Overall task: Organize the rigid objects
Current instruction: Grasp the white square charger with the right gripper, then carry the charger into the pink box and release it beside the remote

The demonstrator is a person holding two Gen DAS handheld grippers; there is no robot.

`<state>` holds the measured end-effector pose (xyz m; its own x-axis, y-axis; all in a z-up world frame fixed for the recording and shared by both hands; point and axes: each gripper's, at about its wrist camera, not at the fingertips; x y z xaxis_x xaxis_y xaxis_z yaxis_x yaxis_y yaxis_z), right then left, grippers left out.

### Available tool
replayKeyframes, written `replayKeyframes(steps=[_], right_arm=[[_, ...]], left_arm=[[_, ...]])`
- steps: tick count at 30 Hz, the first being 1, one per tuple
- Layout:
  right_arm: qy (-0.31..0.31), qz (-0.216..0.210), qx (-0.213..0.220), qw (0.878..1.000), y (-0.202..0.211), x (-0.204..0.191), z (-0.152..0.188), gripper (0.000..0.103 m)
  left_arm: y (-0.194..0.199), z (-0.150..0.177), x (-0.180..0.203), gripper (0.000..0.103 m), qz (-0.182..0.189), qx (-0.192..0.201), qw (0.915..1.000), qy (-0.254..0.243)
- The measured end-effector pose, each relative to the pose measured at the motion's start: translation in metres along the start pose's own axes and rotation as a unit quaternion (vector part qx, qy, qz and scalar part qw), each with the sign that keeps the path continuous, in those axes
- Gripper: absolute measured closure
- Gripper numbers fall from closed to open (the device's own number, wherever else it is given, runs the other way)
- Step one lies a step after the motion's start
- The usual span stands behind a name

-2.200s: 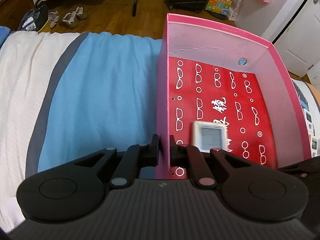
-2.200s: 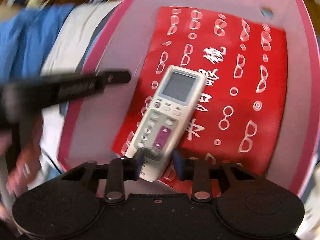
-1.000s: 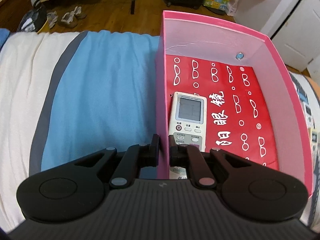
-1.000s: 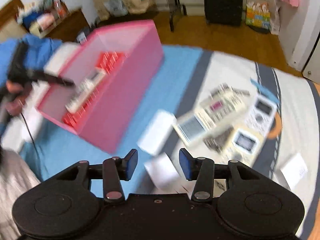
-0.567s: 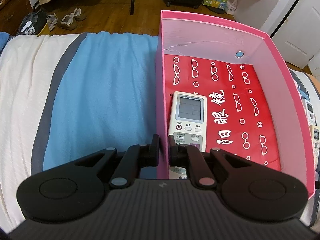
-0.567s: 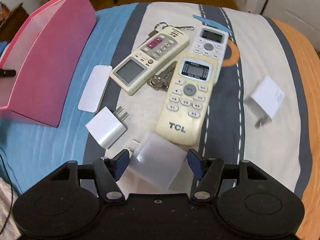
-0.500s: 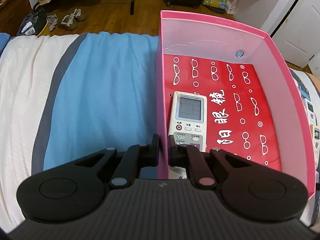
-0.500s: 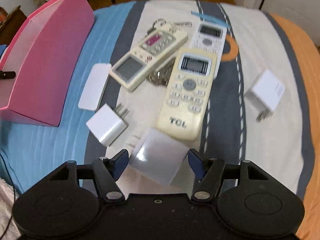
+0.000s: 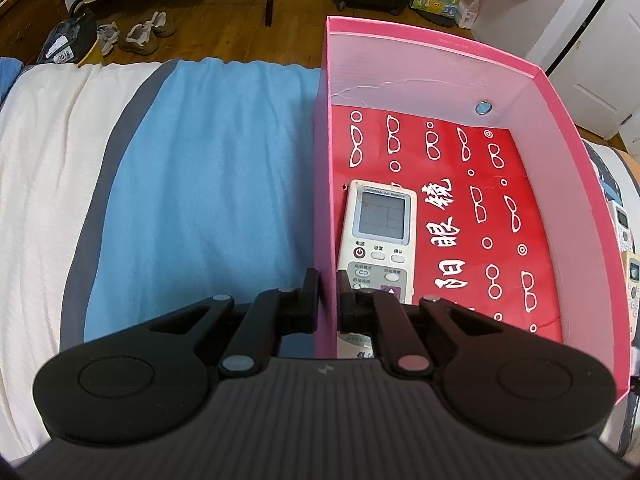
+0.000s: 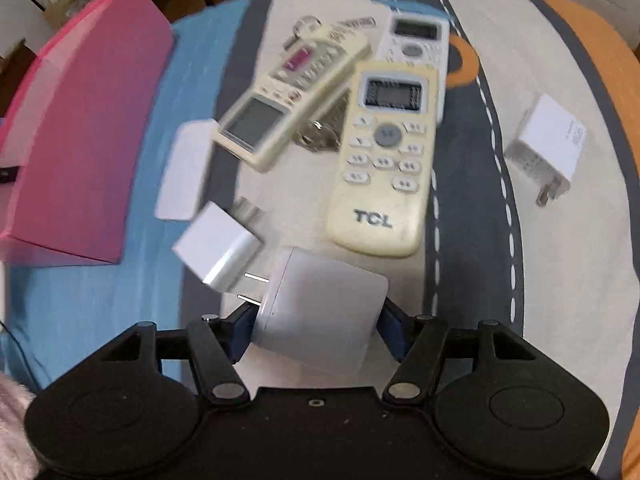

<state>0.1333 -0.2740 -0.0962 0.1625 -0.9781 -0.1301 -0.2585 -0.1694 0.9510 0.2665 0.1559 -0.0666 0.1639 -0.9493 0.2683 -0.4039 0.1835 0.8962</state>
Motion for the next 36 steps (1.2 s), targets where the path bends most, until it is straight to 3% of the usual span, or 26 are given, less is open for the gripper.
replayKeyframes(steps=[3, 7, 11, 14, 18, 20, 26, 30, 33, 36], right_arm=[[-0.002, -0.013, 0.039, 0.999, 0.027, -0.009, -0.002, 0.035], [0.014, -0.067, 0.097, 0.993, 0.067, -0.037, -0.018, 0.035], [0.089, -0.111, 0.149, 0.979, 0.103, -0.093, -0.044, 0.034], [0.144, -0.135, 0.164, 0.966, 0.106, -0.139, -0.069, 0.034], [0.192, -0.139, 0.148, 0.960, 0.079, -0.192, -0.098, 0.034], [0.201, -0.131, 0.123, 0.963, 0.054, -0.212, -0.114, 0.034], [0.177, -0.058, 0.025, 0.982, -0.029, -0.237, -0.147, 0.034], [0.180, 0.001, -0.013, 0.984, -0.062, -0.245, -0.155, 0.034], [0.164, -0.003, -0.008, 0.986, -0.067, -0.245, -0.161, 0.031], [0.143, -0.044, 0.022, 0.989, -0.052, -0.236, -0.163, 0.032]], left_arm=[[-0.002, -0.001, -0.002, 0.097, 0.004, -0.004, 1.0000, 0.004], [-0.003, -0.002, -0.004, 0.097, 0.007, -0.006, 0.9999, 0.011], [-0.004, -0.001, -0.003, 0.097, 0.004, -0.002, 1.0000, 0.005], [-0.005, -0.003, -0.007, 0.097, 0.011, -0.006, 0.9997, 0.020], [-0.004, -0.001, -0.006, 0.097, 0.012, -0.003, 0.9998, 0.012], [-0.004, -0.001, -0.007, 0.097, 0.014, -0.003, 0.9998, 0.013], [-0.004, -0.001, -0.008, 0.097, 0.016, -0.002, 0.9998, 0.008], [-0.004, -0.002, -0.009, 0.096, 0.022, -0.004, 0.9997, 0.011], [-0.004, -0.002, -0.009, 0.096, 0.024, -0.003, 0.9997, 0.012], [-0.004, -0.002, -0.009, 0.096, 0.026, -0.004, 0.9996, 0.014]])
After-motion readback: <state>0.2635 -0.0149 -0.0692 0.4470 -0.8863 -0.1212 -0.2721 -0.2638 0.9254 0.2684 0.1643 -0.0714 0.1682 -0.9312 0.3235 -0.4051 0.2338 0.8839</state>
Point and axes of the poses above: each gripper's, at about its wrist camera, not at the fingertips, and y roughly against the way its jaws point, x to its right, z to its underside, and after that the axes turned 15 degrees about y, right-handed
